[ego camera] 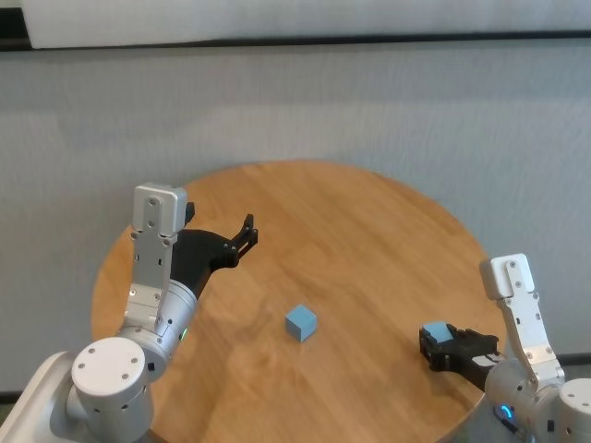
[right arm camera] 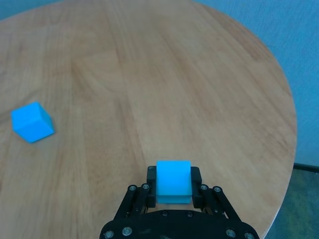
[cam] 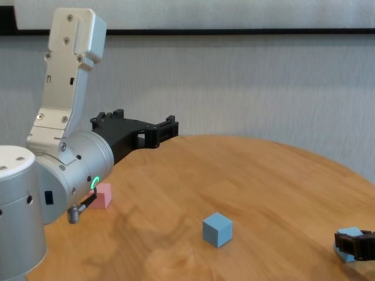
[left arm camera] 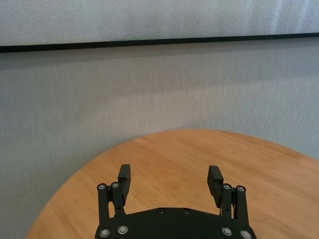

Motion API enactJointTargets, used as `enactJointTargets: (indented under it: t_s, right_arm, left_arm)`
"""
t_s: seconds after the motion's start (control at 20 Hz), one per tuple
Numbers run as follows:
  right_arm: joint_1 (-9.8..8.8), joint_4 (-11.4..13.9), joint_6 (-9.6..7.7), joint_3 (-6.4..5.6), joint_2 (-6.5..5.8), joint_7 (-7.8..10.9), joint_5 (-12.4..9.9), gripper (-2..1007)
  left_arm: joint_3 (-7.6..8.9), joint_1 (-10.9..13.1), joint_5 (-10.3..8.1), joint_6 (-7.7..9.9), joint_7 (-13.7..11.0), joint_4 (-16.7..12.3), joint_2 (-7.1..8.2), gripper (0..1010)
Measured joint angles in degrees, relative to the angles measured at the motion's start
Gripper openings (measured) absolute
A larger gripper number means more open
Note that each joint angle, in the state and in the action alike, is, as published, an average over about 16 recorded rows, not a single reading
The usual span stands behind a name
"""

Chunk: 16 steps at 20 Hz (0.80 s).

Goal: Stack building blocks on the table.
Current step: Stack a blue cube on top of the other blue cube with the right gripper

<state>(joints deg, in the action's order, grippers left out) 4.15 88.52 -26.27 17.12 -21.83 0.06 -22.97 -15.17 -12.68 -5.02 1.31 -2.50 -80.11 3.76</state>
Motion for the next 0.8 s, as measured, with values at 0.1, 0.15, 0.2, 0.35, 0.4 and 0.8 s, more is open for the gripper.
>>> enactJointTargets:
  t_s: [0.1,0.15,0.2,0.35,0.4,0.8]
  right_arm:
    - [0.0,0.0,0.13,0.04,-0.11,0.31,0.2,362]
    - [0.02,0.1,0.21,0.08,-0.19,0.49,0.4,362]
    - [0.05,0.1,0.3,0.12,-0.26,0.69,0.6,362]
    - [0.31,0.1,0.65,0.36,-0.52,1.51,1.2,362]
    - [0.46,0.1,0.79,0.47,-0.61,1.85,1.5,362]
    - [3.35,-1.1,2.59,2.33,-1.34,6.55,3.8,362]
  left_arm:
    - [0.0,0.0,0.0,0.0,0.0,0.0,0.0,1000]
    - [0.0,0.0,0.0,0.0,0.0,0.0,0.0,1000]
    - [0.0,0.0,0.0,0.0,0.0,0.0,0.0,1000]
    - [0.0,0.0,0.0,0.0,0.0,0.0,0.0,1000]
    - [0.0,0.0,0.0,0.0,0.0,0.0,0.0,1000]
    - [0.0,0.0,0.0,0.0,0.0,0.0,0.0,1000]
